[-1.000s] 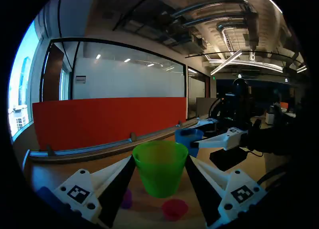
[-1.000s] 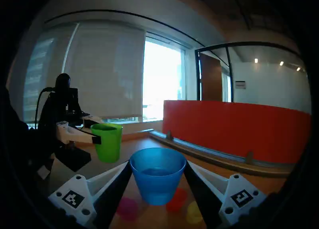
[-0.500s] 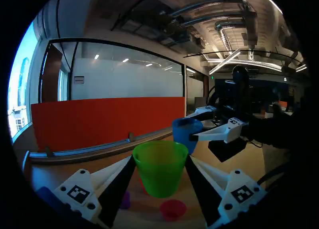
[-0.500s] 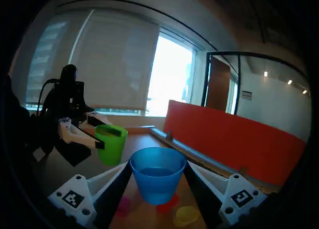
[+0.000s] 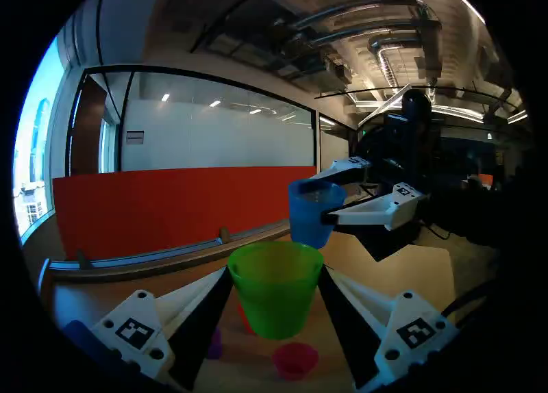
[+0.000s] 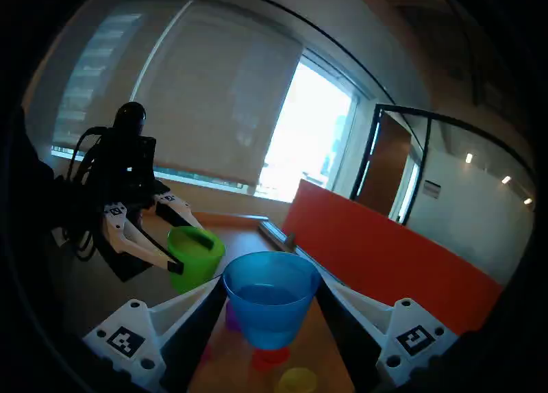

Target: Pour water

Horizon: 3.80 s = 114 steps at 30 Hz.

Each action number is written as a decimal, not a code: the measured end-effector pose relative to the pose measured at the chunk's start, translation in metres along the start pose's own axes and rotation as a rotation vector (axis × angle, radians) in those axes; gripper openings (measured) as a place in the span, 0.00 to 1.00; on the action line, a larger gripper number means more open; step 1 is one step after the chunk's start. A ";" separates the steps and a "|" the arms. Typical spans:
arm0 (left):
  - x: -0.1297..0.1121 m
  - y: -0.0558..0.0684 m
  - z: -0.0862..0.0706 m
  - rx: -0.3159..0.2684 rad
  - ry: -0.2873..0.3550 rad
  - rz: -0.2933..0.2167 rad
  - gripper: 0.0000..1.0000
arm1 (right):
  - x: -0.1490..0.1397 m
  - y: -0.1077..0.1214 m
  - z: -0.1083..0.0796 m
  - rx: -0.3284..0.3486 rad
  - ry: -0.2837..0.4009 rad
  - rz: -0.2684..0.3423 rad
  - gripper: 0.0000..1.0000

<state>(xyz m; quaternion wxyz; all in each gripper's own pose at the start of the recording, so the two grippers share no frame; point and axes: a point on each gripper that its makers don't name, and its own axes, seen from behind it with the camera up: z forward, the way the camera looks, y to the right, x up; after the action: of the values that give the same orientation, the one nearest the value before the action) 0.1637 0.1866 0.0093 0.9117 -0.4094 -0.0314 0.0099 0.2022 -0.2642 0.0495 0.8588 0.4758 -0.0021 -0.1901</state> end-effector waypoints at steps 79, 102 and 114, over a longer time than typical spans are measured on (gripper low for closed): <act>-0.010 0.006 0.001 -0.015 -0.018 0.001 0.87 | 0.063 -0.008 0.039 0.084 -0.021 -0.461 0.92; -0.006 0.010 0.001 -0.024 -0.016 0.009 0.87 | 0.067 -0.006 0.046 0.076 -0.039 -0.596 0.93; -0.007 0.012 0.002 -0.030 -0.017 0.011 0.87 | 0.067 -0.002 0.050 0.062 -0.056 -0.662 0.93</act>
<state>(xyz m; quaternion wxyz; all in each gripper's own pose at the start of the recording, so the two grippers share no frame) 0.1568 0.1954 0.0009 0.9052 -0.4230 -0.0372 0.0179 0.2549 -0.3280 0.0633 0.7352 0.4710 0.1231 -0.4718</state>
